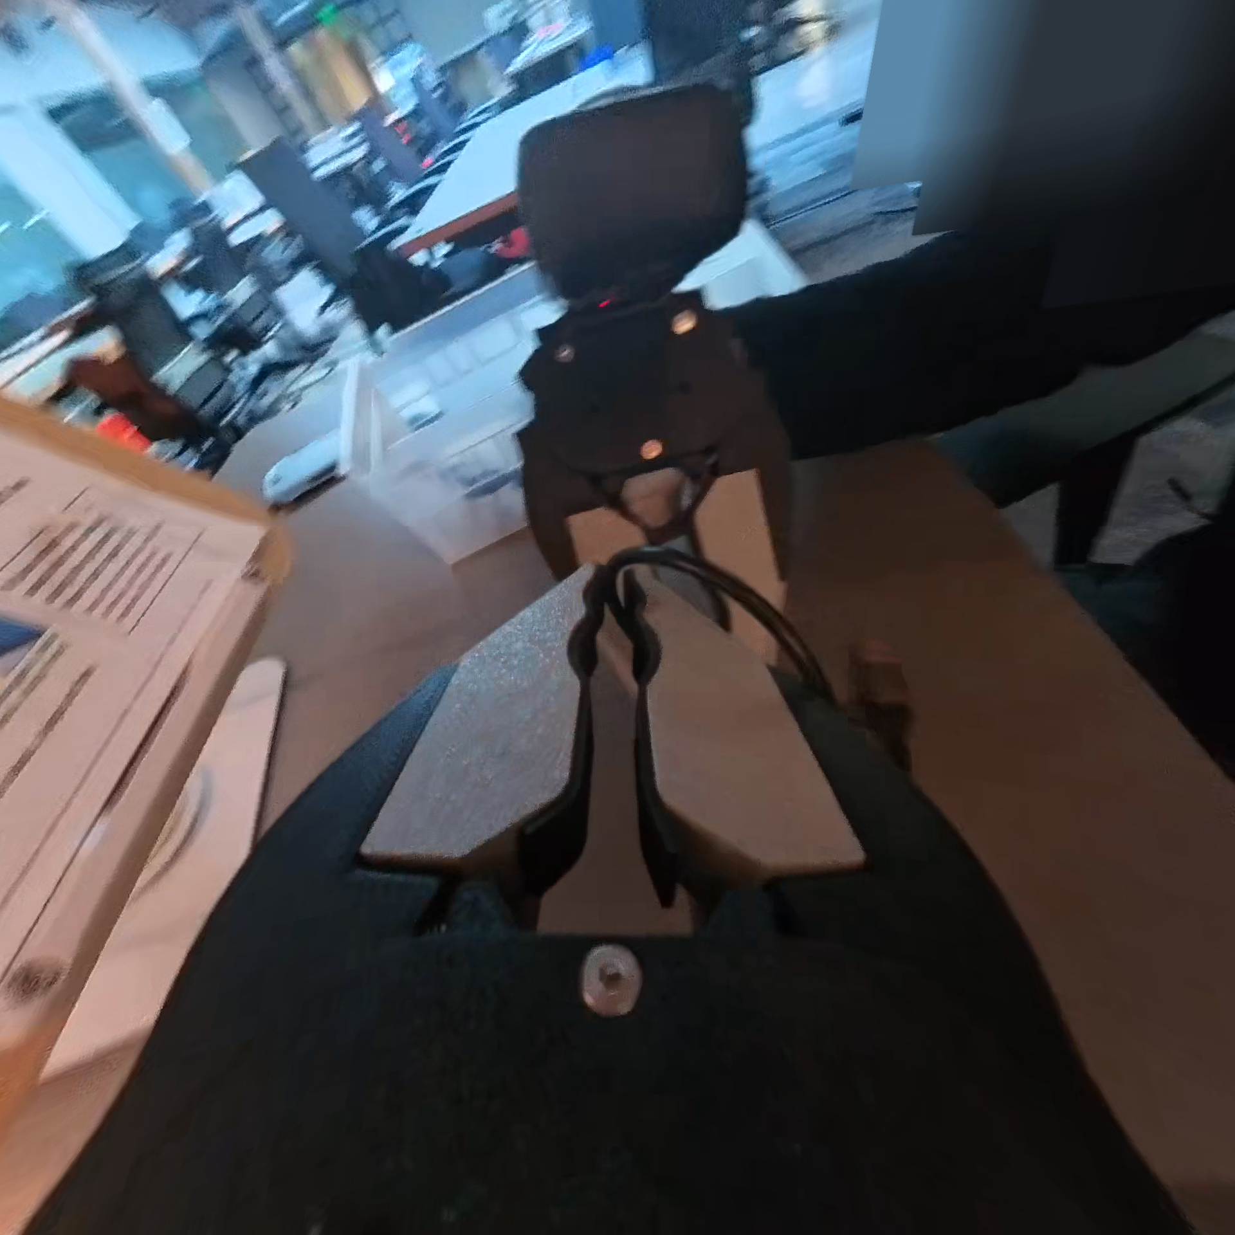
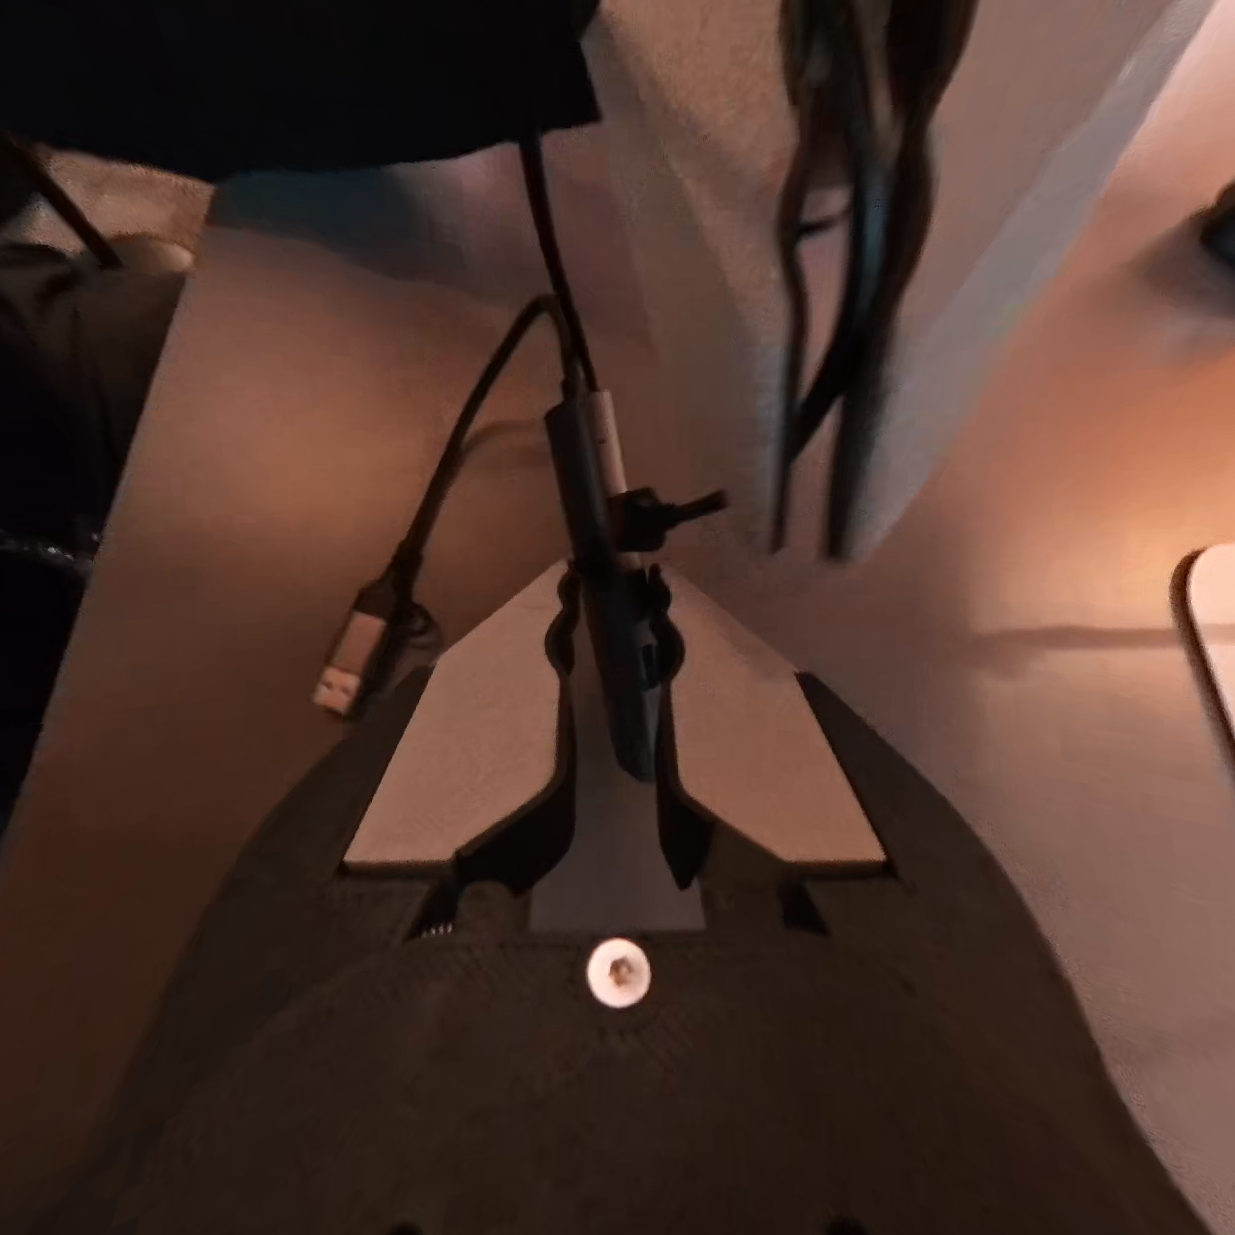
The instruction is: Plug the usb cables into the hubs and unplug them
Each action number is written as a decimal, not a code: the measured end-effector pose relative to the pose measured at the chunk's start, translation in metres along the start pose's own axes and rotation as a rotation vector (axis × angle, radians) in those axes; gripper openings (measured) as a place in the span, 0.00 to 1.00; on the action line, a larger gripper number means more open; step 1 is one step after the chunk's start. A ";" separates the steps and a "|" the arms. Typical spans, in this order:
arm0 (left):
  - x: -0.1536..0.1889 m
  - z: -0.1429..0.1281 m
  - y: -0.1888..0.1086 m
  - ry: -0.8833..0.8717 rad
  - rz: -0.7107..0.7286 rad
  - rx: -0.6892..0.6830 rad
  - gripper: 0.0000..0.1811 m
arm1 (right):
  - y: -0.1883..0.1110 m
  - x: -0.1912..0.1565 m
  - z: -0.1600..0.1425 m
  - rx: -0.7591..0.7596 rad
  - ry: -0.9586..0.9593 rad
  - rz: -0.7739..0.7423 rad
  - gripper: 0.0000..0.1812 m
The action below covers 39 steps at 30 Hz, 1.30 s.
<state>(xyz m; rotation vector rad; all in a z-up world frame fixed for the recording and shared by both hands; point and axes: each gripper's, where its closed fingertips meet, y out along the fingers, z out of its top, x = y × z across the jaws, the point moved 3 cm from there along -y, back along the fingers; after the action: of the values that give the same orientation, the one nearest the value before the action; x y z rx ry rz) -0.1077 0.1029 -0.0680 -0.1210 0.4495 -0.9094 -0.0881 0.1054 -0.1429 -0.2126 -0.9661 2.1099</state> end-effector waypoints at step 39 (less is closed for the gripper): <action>-0.021 -0.052 0.012 -0.472 -0.014 -0.206 0.16 | -0.057 0.050 -0.003 0.343 0.497 0.053 0.07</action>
<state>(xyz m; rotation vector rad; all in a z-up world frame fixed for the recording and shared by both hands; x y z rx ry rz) -0.1317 0.1308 -0.1112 -0.5157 0.1001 -0.8146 -0.0865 0.1660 -0.0970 -0.5575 -0.3060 2.0852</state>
